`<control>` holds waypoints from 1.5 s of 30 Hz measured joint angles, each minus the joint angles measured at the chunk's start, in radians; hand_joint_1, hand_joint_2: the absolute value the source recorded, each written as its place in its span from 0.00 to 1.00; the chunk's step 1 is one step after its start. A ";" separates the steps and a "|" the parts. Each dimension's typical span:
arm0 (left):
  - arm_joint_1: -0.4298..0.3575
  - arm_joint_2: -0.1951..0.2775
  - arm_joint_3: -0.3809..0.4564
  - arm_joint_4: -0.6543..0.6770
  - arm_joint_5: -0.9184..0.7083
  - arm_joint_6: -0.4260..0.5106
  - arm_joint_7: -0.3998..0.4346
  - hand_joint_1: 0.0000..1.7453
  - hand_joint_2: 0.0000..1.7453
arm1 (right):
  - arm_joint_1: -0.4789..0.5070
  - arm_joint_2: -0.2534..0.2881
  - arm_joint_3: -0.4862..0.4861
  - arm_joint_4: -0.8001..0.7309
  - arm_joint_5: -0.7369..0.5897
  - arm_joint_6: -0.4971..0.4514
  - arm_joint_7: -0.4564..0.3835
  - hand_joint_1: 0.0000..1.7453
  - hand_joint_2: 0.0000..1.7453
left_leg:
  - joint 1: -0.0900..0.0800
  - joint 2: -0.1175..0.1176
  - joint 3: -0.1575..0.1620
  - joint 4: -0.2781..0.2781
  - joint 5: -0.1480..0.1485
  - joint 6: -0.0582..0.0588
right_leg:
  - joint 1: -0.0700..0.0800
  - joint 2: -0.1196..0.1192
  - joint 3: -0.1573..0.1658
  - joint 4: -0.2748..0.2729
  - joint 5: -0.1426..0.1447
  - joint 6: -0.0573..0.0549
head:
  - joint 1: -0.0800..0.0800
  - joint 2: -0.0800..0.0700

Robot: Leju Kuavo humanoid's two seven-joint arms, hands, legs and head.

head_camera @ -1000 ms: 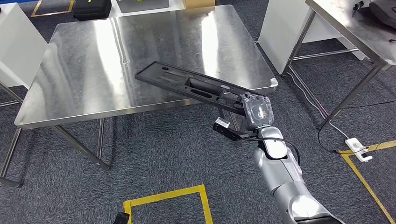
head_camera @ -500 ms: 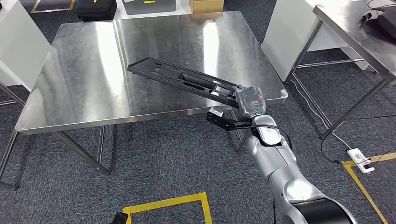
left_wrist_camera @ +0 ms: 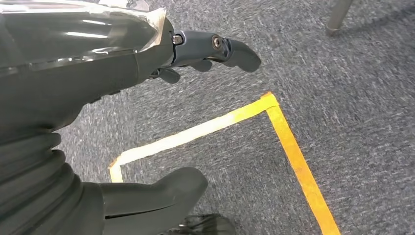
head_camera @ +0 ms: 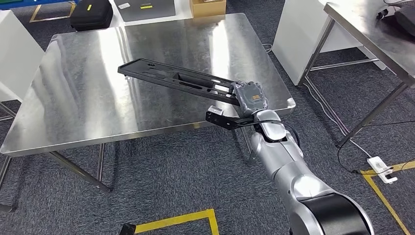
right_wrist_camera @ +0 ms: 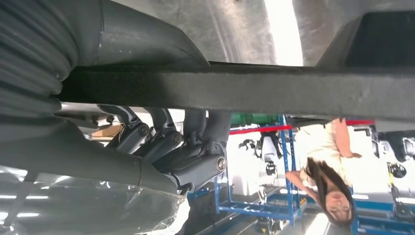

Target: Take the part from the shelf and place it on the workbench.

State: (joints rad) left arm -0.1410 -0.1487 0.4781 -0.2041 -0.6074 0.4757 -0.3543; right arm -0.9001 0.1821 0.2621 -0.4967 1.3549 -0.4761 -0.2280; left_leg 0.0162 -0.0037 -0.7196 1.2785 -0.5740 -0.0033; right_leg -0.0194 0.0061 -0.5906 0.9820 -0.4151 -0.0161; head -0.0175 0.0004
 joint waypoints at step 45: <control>-0.003 -0.012 0.008 0.000 -0.039 0.052 -0.075 0.00 1.00 | 0.010 0.099 0.121 0.081 -0.017 0.022 -0.111 1.00 1.00 | -0.021 -0.004 0.111 -0.284 0.163 0.035 | 0.019 0.002 0.035 0.020 -0.027 0.047 | 0.013 0.000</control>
State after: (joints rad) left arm -0.1442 -0.1612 0.4863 -0.2045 -0.6466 0.5272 -0.4289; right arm -0.8901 0.2811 0.3833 -0.4158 1.3376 -0.4541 -0.3387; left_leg -0.0050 -0.0081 -0.6090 0.9945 -0.4114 0.0321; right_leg -0.0002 0.0077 -0.5558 1.0021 -0.4423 0.0308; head -0.0049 0.0004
